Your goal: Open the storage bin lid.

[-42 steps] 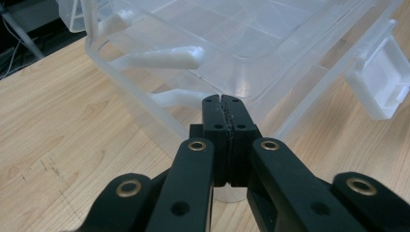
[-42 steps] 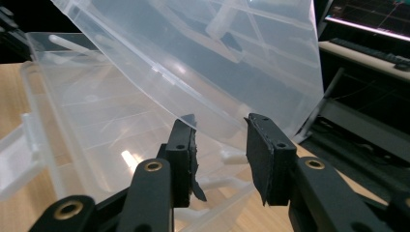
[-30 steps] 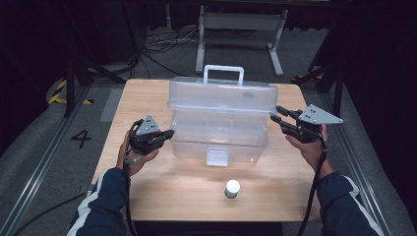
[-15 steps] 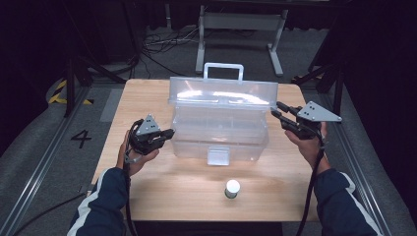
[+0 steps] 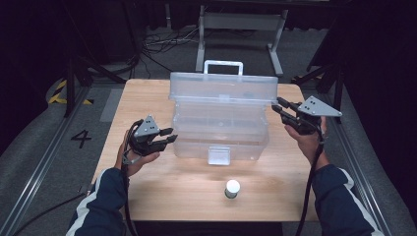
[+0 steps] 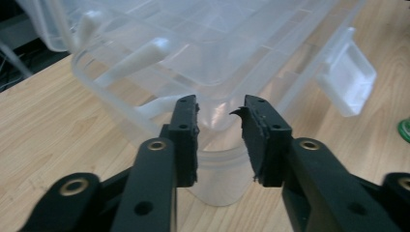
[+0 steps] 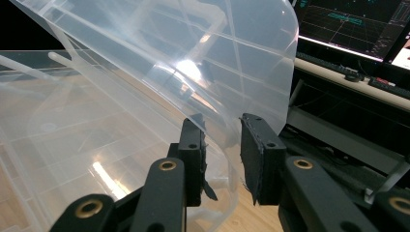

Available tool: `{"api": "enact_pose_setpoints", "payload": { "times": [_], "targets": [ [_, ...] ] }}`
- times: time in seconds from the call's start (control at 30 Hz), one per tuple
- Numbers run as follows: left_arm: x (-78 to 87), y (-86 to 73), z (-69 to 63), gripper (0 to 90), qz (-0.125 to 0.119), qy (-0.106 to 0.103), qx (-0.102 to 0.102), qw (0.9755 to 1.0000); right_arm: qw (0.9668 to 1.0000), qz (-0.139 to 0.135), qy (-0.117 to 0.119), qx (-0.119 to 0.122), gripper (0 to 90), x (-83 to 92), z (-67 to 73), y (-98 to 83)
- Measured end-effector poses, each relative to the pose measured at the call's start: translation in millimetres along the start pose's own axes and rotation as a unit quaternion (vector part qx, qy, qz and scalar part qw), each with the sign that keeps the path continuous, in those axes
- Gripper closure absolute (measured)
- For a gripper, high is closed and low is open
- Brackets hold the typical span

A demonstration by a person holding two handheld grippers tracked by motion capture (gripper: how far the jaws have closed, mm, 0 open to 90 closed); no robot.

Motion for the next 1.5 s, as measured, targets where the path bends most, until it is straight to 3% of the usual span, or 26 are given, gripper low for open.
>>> {"api": "enact_pose_setpoints", "payload": {
  "times": [0.3,0.67,0.9,1.13,1.3,1.5],
  "targets": [
    [-3.8,2.0,-10.7,59.9,0.014,-0.042,-0.026,0.9987,1.0000,0.004,-0.004,-0.003,72.5,-2.6,-3.1,3.5],
    [-14.2,9.5,-19.6,59.8,0.039,-0.070,-0.057,0.9952,0.9999,0.002,-0.011,-0.008,73.3,-5.9,-5.6,8.6],
    [-24.6,12.8,-21.1,58.1,0.051,-0.077,-0.060,0.9939,0.9999,0.003,-0.008,-0.011,73.5,-7.9,-8.9,11.7],
    [-36.3,16.2,-21.8,57.3,0.084,-0.085,-0.076,0.9899,0.9998,0.004,-0.006,-0.016,73.6,-9.2,-10.9,13.3],
    [-41.3,19.2,-22.3,58.7,0.094,-0.095,-0.082,0.9876,0.9998,0.004,-0.007,-0.015,73.9,-10.2,-12.1,14.5],
    [-48.9,21.5,-21.6,59.1,0.131,-0.097,-0.091,0.9824,0.9998,0.002,-0.012,-0.015,74.5,-12.4,-13.8,15.9]
  ]
}}
Point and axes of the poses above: each handheld gripper's, and its own axes: x roughly backward along the jaws, y roughly out of its top, z roughly to its left, the point moved 2 cm from there along -x, roughly forward along the jaws, and after that the axes turned 1 degree about y, right-handed, at the moved point
